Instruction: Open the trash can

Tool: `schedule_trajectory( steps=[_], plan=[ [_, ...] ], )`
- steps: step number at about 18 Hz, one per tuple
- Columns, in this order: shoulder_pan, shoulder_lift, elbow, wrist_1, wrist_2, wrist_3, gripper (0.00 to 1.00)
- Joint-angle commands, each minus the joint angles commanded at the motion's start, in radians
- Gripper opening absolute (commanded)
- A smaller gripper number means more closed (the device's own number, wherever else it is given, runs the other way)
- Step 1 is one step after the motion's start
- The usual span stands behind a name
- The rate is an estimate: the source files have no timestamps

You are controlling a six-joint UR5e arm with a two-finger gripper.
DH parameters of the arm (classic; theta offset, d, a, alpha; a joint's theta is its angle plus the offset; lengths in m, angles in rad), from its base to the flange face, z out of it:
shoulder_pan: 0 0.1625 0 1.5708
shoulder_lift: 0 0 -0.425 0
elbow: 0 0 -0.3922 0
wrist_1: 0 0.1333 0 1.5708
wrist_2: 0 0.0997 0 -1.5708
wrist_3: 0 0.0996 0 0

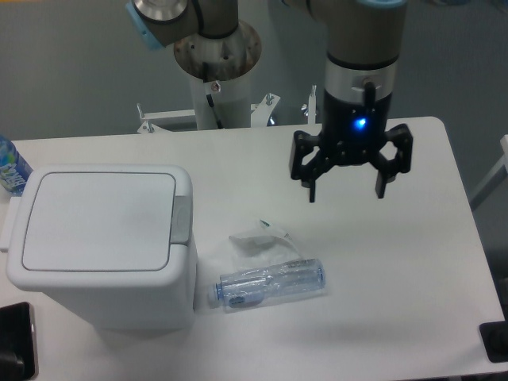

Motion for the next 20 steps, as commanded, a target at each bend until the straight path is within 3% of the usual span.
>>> schedule_trajectory(
  steps=[5,8,12,16,20],
  plan=[
    [0.008,0.009,0.009,0.005,-0.002,-0.015,1.00],
    [0.015,0.018,0.009,0.012,-0.012,-0.130,1.00],
    [0.012,0.009,-0.002,0.110,-0.014,-0.221,1.00],
    [0.009,-0.003,-0.006,0.135,-0.014,-0.325,1.00],
    [0.000,-0.015,-0.009,0.141,-0.043,-0.325,1.00]
  ],
)
